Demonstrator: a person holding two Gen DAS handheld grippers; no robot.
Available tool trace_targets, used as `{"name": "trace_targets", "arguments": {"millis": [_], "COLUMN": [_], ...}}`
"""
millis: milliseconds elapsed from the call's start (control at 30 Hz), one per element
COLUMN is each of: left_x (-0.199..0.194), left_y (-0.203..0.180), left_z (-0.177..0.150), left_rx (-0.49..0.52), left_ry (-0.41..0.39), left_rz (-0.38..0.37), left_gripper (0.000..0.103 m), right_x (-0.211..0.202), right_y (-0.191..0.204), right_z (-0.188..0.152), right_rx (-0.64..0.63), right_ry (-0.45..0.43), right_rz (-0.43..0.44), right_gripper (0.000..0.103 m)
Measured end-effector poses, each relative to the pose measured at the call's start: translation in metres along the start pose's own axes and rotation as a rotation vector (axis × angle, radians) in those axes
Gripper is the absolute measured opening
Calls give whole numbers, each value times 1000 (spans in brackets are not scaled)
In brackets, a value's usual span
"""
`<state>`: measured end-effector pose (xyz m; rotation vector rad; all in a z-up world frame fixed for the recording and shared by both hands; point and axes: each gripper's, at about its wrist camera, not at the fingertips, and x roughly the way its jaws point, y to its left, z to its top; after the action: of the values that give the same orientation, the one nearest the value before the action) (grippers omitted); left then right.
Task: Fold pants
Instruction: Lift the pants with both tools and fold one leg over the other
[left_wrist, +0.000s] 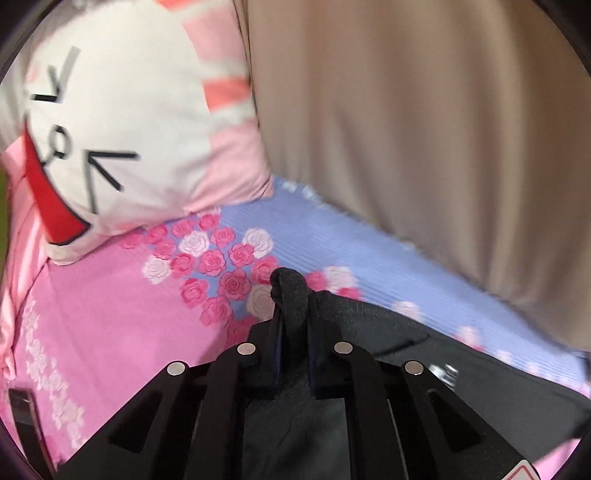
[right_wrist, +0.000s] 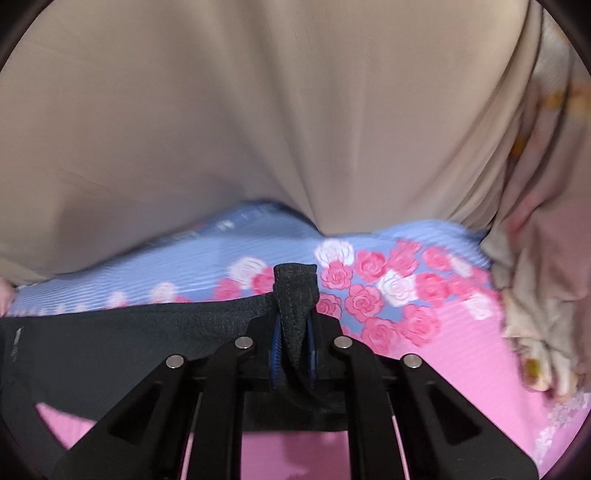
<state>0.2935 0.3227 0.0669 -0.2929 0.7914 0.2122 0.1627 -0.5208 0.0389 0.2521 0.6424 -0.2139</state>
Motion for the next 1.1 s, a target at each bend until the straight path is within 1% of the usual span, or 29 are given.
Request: {"name": "trace_targets", "arguments": {"millis": [100, 167, 200, 233, 300, 367, 433, 500, 533, 600, 667, 733, 767, 800, 833, 867, 900, 933, 967, 1033, 1100], "left_x": [-47, -82, -92, -108, -129, -139, -138, -134, -131, -135, -139, -146, -148, -150, -150, -147, -143, -132, -126, -105, -92], "left_y": [2, 13, 18, 26, 33, 46, 61, 73, 79, 89, 100, 106, 106, 106, 106, 104, 102, 99, 99, 94, 89], "left_z": [-9, -31, -38, -52, -78, -104, -135, -158, -172, -188, -201, -208, -210, -213, -215, -218, -220, -224, -226, -229, -228], "left_rx": [13, 36, 42, 48, 65, 68, 65, 59, 45, 1, -89, -190, -222, -260, -286, -315, -336, -373, -388, -440, -480], "left_ry": [-35, -54, -55, -57, -49, -25, 23, 64, 84, 90, 99, 101, 102, 107, 114, 128, 144, 181, 202, 251, 264], "left_rz": [-59, -89, -102, -117, -112, -105, -88, -73, -76, -97, -161, -245, -270, -299, -315, -335, -347, -371, -382, -398, -416], "left_gripper": [8, 8, 8, 8, 8, 8, 10, 12, 18, 25, 47, 54, 57, 61, 70, 75, 75, 75, 75, 75, 73], "right_x": [-50, -69, -83, -88, -101, -112, -116, -119, -121, -127, -135, -152, -164, -177, -185, -191, -197, -201, -203, -197, -183], "right_y": [5, 4, 2, 0, -4, -9, -17, -24, -26, -30, -34, -40, -42, -46, -50, -54, -59, -61, -64, -67, -71], "right_z": [-14, -25, -36, -44, -68, -91, -115, -133, -141, -153, -159, -163, -165, -168, -171, -174, -178, -182, -186, -191, -193], "right_rx": [-48, -80, -94, -102, -134, -147, -145, -136, -129, -107, -74, -29, -9, 17, 42, 74, 121, 162, 203, 290, 397], "right_ry": [-48, -72, -75, -68, -45, -21, 12, 37, 47, 59, 62, 28, -1, -34, -44, -45, -38, -35, -31, -8, 23], "right_rz": [27, 42, 48, 50, 40, 36, 34, 26, 26, 17, 12, 0, 2, 13, 29, 46, 78, 117, 158, 234, 312], "right_gripper": [10, 10, 10, 10, 10, 10, 10, 11, 13, 18, 29, 71, 77, 81, 81, 81, 81, 81, 81, 81, 81]}}
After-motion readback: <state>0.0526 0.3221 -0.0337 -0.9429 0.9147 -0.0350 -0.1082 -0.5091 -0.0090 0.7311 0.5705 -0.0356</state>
